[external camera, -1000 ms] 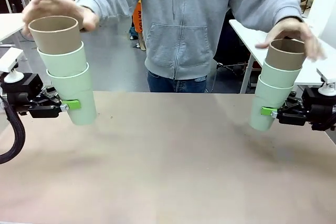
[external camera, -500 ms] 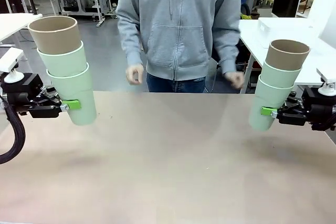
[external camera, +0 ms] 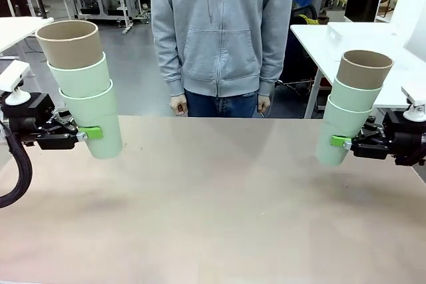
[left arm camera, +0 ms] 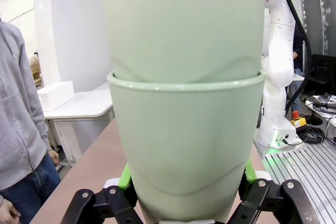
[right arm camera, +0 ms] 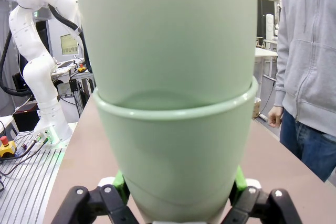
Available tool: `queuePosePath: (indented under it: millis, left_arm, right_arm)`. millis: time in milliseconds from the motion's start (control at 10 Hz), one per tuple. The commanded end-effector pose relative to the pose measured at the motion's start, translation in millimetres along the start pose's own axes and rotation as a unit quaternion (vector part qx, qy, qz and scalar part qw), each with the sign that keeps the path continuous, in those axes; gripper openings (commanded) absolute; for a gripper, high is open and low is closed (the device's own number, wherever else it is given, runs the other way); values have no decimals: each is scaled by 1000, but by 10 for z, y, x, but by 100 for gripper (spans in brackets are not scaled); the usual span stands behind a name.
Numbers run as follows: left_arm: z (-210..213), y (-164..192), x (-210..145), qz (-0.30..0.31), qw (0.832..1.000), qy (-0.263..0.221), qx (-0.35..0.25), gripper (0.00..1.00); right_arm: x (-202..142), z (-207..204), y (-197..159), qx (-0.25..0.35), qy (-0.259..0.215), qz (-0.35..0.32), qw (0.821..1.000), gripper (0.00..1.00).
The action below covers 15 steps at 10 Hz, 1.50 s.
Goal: Stack the cups and store them in the basket.
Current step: Place the stack of Reusable plastic cups into the Pantry Basket.
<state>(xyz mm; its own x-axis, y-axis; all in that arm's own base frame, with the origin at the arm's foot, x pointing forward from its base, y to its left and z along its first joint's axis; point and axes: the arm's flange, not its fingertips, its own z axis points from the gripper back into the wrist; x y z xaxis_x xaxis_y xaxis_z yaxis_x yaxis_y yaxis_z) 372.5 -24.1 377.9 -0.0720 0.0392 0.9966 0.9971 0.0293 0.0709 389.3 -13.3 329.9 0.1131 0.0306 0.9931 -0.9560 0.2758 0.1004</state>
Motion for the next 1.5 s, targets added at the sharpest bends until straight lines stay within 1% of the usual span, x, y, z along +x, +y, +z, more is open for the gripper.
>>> queuePosePath:
  millis: [0, 1400]
  left_arm:
    - [-17, -2, 32, -8, 1000, -2, -2, 86]
    - [-17, -2, 32, -8, 1000, -2, -2, 86]
  right_arm:
    - [33, -22, -3, -2, -4, 5, 1000, 86]
    - [33, -22, -3, -2, -4, 5, 1000, 86]
